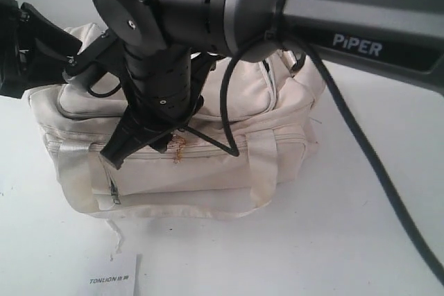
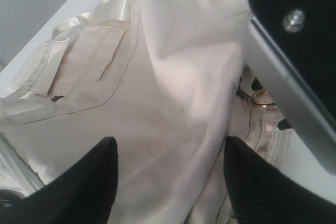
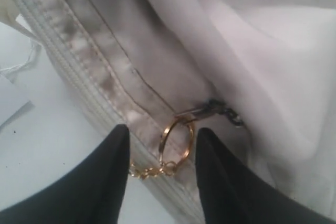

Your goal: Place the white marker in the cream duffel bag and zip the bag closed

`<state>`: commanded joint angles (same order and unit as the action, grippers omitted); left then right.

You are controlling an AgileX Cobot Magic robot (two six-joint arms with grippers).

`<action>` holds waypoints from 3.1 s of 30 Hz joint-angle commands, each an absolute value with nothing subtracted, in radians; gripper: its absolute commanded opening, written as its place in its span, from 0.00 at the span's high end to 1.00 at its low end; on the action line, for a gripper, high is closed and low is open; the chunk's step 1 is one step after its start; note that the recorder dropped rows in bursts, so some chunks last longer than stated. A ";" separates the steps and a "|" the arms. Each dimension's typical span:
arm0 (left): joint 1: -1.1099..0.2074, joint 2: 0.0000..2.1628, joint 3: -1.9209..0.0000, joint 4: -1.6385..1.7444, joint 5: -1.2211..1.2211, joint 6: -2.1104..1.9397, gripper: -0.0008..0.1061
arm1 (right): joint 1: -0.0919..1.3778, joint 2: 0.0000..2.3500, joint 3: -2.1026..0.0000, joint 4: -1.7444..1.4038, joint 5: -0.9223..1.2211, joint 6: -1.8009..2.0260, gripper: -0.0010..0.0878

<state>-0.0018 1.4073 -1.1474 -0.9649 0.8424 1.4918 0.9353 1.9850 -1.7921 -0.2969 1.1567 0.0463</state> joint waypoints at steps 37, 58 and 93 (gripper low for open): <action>-0.016 1.450 -1.147 -1.009 1.049 1.697 0.40 | 0.819 1.884 -1.792 -0.163 1.169 -0.227 0.99; -0.211 1.549 -1.147 -1.046 0.799 1.794 0.40 | 0.767 1.808 -1.794 -0.069 1.152 -0.315 0.99; -0.211 1.618 -1.147 -1.031 0.831 1.832 0.99 | 0.752 1.804 -1.794 -0.089 1.221 -0.311 0.99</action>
